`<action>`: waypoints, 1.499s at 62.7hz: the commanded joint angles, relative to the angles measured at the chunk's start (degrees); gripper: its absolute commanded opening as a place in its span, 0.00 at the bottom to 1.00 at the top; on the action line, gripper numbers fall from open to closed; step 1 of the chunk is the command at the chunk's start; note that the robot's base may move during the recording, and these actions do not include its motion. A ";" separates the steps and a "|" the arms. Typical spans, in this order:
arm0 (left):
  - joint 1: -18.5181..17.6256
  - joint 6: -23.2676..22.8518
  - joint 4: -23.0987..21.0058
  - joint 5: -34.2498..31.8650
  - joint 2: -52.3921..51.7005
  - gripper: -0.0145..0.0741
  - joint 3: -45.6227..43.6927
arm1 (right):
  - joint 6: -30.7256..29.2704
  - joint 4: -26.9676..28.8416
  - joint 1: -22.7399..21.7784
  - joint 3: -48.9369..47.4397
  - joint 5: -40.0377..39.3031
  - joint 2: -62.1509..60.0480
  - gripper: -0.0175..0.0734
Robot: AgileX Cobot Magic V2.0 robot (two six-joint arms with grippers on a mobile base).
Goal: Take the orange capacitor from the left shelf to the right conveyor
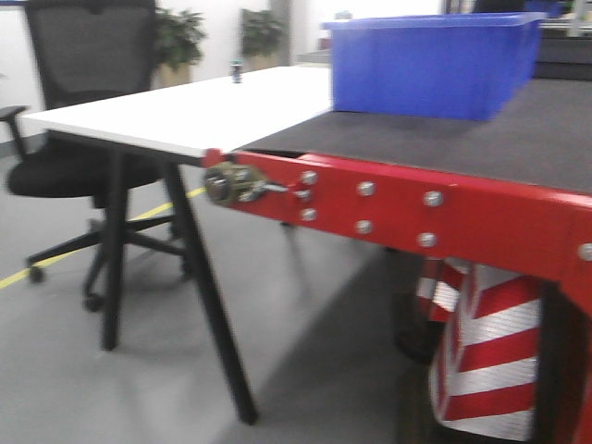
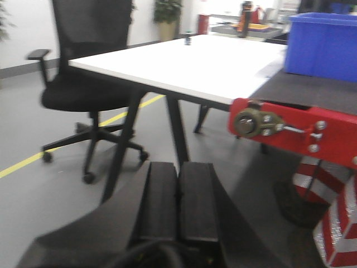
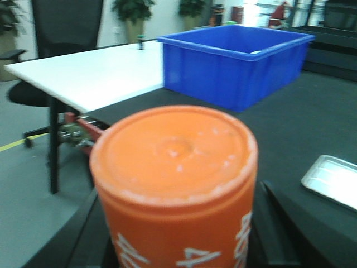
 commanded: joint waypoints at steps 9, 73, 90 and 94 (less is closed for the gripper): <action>0.14 -0.09 -0.20 -5.01 -0.65 0.02 -0.25 | -0.41 -0.79 -0.02 -1.44 -5.13 0.87 0.33; 0.14 -0.09 -0.20 -5.01 -0.54 0.02 -0.25 | -0.41 -0.79 -0.02 -1.44 -5.13 0.87 0.33; 0.14 -0.09 -0.20 -5.01 -0.54 0.02 -0.25 | -0.41 -0.79 -0.02 -1.44 -5.13 0.87 0.33; 0.14 -0.09 -0.20 -5.01 -0.54 0.02 -0.25 | -0.41 -0.79 -0.02 -1.44 -5.13 0.87 0.33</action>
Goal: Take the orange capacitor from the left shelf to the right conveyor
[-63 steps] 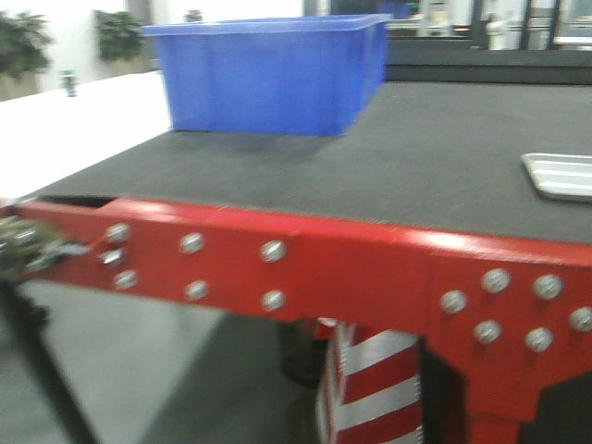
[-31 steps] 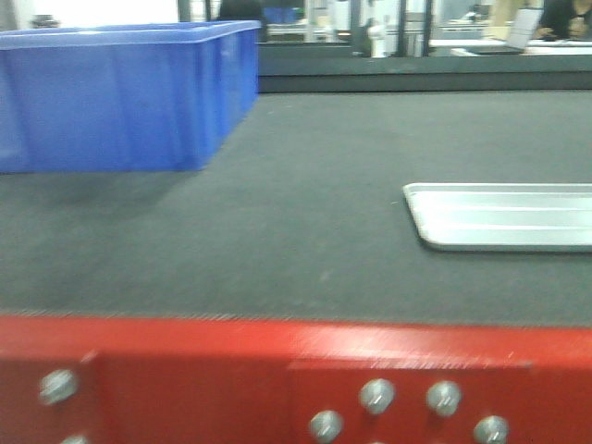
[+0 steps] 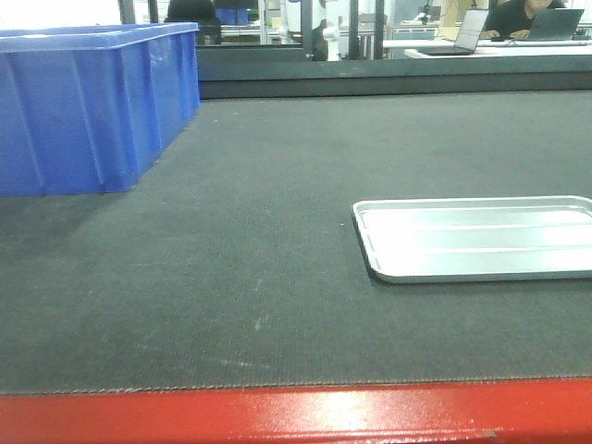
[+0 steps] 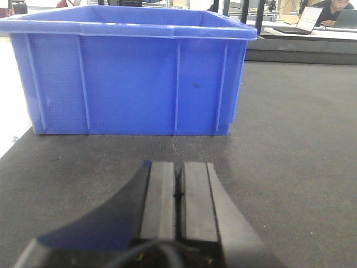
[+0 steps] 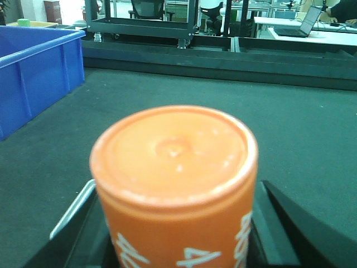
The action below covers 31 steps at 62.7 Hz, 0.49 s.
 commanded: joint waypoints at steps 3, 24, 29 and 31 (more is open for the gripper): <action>0.14 -0.09 -0.20 -5.01 -0.54 0.02 -0.25 | -0.41 -0.79 -0.02 -1.44 -5.13 0.87 0.33; 0.14 -0.09 -0.20 -5.01 -0.54 0.02 -0.25 | -0.41 -0.79 -0.02 -1.44 -5.13 0.87 0.33; 0.14 -0.09 -0.20 -5.01 -0.54 0.02 -0.25 | -0.41 -0.79 -0.02 -1.44 -5.13 0.87 0.33; 0.14 -0.09 -0.20 -5.01 -0.54 0.02 -0.25 | -0.41 -0.79 -0.02 -1.44 -5.13 0.87 0.33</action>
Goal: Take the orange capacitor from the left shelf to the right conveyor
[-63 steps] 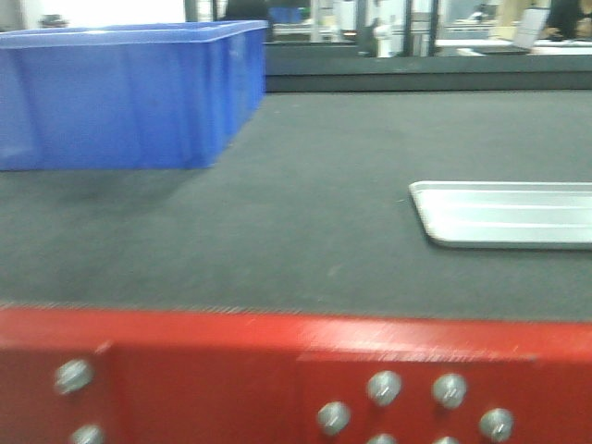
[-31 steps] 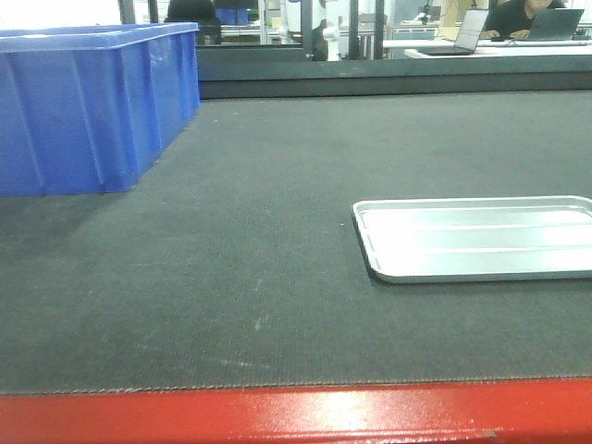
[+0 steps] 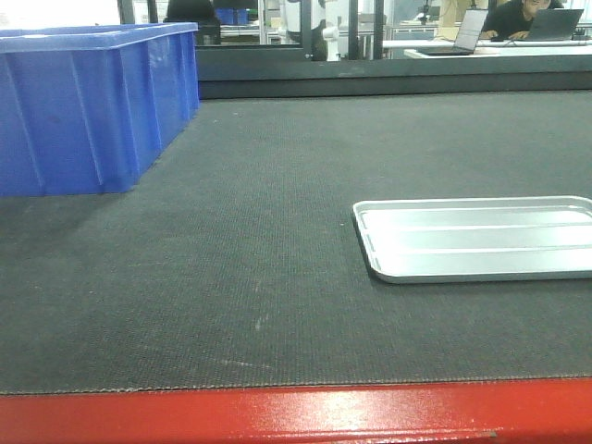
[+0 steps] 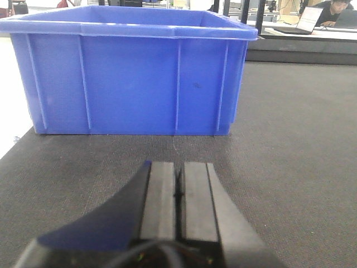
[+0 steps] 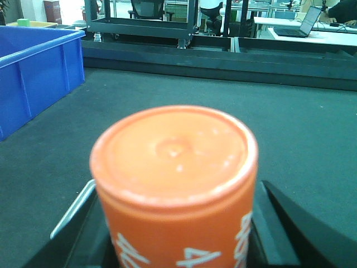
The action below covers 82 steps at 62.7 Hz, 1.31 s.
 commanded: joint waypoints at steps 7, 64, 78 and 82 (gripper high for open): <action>0.14 -0.09 -0.20 -5.01 -0.54 0.02 -0.25 | -0.41 -0.79 -0.02 -1.44 -5.13 0.87 0.33; 0.14 -0.09 -0.20 -5.01 -0.54 0.02 -0.25 | -0.41 0.55 6.71 -3.20 -39.33 36.05 0.33; 0.14 -0.09 -0.20 -5.01 -0.54 0.02 -0.25 | -0.41 0.55 9.48 -1.38 -51.07 50.56 0.33; 0.14 -0.09 -0.20 -5.01 -0.54 0.02 -0.25 | -0.41 0.55 9.41 0.59 -55.97 53.54 0.33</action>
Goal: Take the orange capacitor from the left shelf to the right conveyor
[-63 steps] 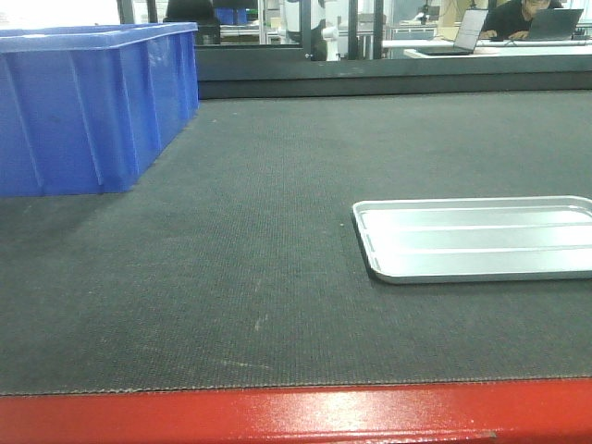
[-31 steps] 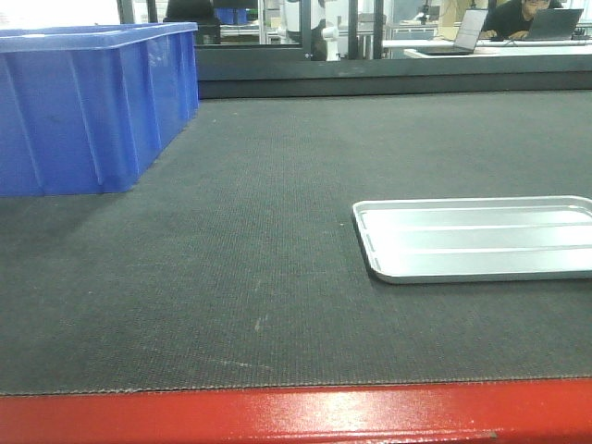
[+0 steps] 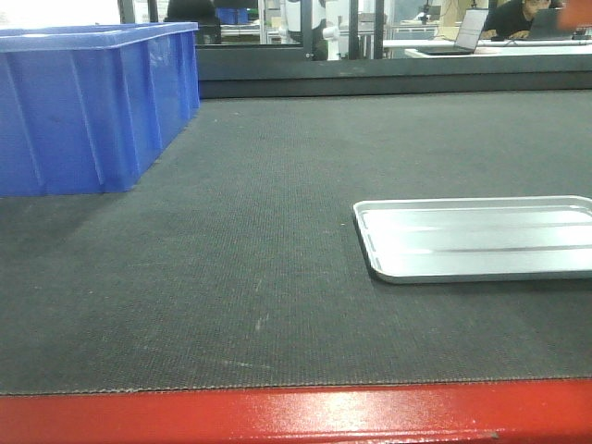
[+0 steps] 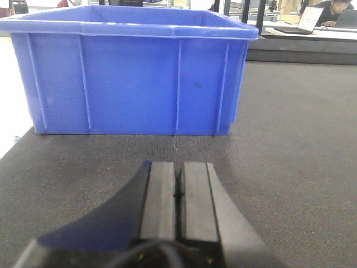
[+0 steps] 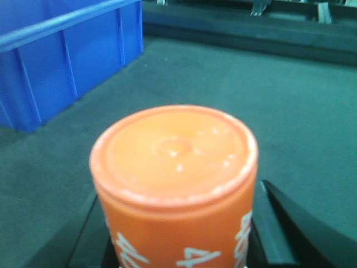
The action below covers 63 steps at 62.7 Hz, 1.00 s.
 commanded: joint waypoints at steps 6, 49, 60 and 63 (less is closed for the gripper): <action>0.14 -0.09 -0.20 -5.01 -0.54 0.02 -0.25 | -0.41 0.08 0.01 3.68 -19.27 6.49 0.33; 0.14 -0.09 -0.20 -5.01 -0.54 0.02 -0.25 | -0.56 0.02 -7.75 10.27 -52.64 34.28 0.32; 0.14 -0.09 -0.20 -5.01 -0.54 0.02 -0.25 | -0.74 -2.78 -9.14 8.89 -53.66 37.56 0.32; 0.14 -0.09 -0.20 -5.01 -0.54 0.02 -0.25 | -1.24 -3.92 -9.14 8.47 -53.84 38.40 0.32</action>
